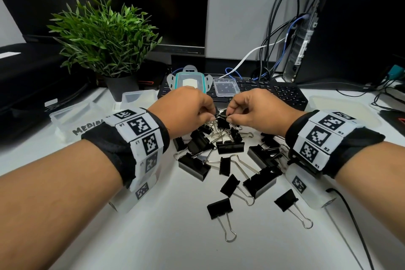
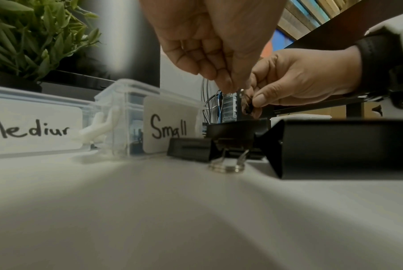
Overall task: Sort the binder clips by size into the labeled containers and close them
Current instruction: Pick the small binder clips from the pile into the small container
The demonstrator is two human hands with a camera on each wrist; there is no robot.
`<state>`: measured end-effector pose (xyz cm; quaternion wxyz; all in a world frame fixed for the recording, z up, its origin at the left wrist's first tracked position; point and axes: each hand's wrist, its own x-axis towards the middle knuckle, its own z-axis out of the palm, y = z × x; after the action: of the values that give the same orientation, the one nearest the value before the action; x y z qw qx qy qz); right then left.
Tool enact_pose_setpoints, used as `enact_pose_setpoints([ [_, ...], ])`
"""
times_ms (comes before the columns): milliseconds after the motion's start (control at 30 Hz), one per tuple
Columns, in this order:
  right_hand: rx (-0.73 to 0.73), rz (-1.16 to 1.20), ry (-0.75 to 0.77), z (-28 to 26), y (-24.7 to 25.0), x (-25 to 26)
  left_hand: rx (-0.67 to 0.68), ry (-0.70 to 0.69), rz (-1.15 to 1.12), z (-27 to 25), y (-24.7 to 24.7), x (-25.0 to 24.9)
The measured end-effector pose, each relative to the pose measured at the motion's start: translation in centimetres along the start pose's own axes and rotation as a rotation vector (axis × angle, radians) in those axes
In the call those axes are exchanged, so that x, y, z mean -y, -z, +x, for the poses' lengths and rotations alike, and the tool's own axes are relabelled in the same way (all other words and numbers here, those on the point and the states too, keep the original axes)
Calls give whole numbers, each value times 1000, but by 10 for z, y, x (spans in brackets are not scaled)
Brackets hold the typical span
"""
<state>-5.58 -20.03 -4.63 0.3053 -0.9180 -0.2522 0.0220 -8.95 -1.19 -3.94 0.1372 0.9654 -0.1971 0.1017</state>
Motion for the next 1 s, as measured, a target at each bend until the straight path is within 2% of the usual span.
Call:
enact_pose_setpoints([
  [367, -7, 58, 58, -2, -4, 9, -36, -13, 45, 2, -2, -2],
  [467, -34, 19, 24, 0, -3, 7, -115, 76, 152, 4, 0, 4],
  [567, -8, -191, -62, 3, -3, 1, -164, 217, 235, 2, 5, 10],
  [700, 112, -359, -183, 2, -1, -2, -53, 361, 335, -2, 9, 11],
  [1000, 313, -429, -203, 1, -2, -2, 72, 470, 378, 0, 5, 17],
])
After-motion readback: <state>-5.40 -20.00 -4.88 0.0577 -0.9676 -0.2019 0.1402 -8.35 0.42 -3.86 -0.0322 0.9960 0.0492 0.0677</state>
